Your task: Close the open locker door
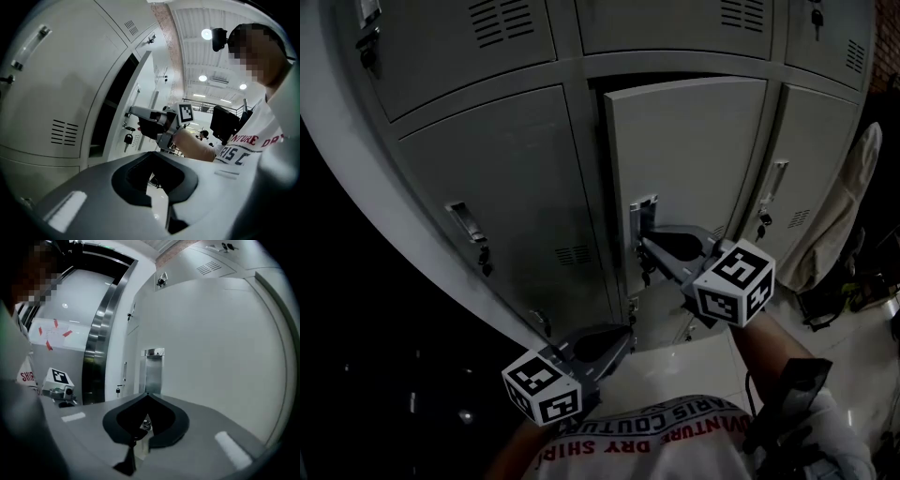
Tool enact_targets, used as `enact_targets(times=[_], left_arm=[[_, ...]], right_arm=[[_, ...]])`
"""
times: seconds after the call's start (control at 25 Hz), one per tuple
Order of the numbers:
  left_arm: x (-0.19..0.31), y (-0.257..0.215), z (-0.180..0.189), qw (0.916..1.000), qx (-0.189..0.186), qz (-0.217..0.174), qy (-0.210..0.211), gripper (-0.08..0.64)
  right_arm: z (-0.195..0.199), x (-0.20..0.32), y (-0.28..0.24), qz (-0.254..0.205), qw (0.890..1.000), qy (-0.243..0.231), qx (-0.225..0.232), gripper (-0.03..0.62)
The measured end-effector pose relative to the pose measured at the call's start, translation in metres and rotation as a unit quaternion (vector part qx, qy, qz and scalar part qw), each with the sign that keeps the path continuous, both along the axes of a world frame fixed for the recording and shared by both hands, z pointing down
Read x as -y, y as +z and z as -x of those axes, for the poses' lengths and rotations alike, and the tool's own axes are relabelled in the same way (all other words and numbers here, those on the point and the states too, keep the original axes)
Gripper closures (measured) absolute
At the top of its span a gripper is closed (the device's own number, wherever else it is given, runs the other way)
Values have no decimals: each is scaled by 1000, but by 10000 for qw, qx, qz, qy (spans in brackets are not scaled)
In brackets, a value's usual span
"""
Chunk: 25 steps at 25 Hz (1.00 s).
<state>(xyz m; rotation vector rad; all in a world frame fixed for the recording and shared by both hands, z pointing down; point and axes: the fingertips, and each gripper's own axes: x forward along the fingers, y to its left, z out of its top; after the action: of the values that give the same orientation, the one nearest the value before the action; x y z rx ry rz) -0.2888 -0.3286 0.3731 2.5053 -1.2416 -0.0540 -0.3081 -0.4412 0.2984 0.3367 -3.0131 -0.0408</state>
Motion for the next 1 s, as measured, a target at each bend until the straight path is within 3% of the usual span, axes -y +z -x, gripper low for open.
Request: enact_targets(times=[0.4, 0.8, 1.0], left_arm=[[-7, 12, 41, 9985, -51, 174, -519, 554], [-2, 16, 34, 9985, -7, 257, -484, 554], [-5, 3, 25, 9988, 183, 84, -452, 554]], right_arm=[[46, 53, 0, -3, 9996, 295, 11, 598], [46, 53, 0, -58, 9996, 281, 12, 601], [19, 36, -6, -191, 9996, 222, 36, 603]])
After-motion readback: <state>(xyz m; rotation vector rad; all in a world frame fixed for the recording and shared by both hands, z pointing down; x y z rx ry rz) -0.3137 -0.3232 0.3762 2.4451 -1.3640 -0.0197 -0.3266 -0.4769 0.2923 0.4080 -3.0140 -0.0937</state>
